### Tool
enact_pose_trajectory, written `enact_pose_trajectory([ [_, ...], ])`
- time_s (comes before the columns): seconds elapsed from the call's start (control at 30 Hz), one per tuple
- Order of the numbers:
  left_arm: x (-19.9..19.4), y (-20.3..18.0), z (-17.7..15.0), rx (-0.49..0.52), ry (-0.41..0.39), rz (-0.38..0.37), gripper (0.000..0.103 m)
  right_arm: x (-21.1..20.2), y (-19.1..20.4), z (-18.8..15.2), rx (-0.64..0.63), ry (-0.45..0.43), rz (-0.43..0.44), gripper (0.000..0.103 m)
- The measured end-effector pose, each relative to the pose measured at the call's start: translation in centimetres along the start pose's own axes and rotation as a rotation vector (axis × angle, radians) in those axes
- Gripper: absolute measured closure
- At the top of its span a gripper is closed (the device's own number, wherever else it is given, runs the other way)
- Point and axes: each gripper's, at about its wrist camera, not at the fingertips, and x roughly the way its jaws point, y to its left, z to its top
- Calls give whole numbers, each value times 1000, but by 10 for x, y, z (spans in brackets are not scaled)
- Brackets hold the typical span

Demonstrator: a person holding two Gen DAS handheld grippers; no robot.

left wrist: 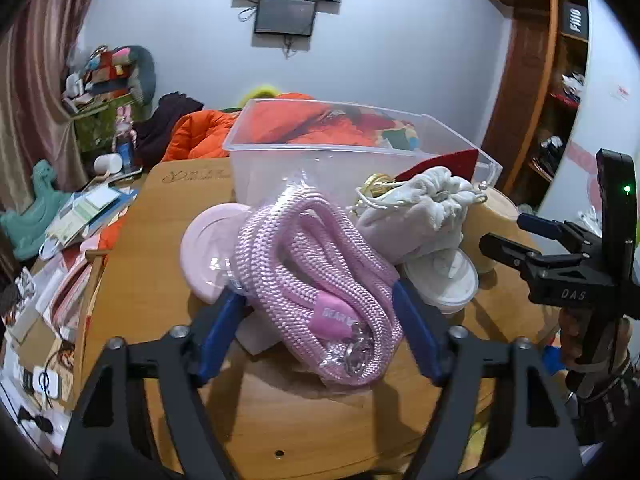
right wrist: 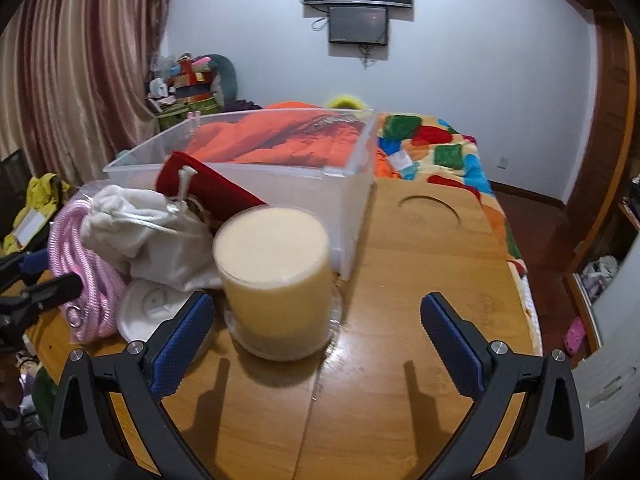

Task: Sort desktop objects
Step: 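Grasp the bagged pink rope with the left tool while the right tool grasps the cream jar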

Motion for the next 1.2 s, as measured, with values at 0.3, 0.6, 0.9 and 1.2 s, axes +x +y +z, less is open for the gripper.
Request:
enact_pose_trajectory([
  [0.3,0,20,-4,-114,64,-61,68,13,13,3,-73,13,29,10],
  [0.6,9,11,0,-100,91,-65,57,13,8,2,-63,12,76,39],
  [0.9,5,-8,5,-31,45,12,69,6,4,-6,-66,9,79,48],
  [1.2,-17,-47,13,106,-32,51,81,-8,-2,-18,-57,10,90,48],
])
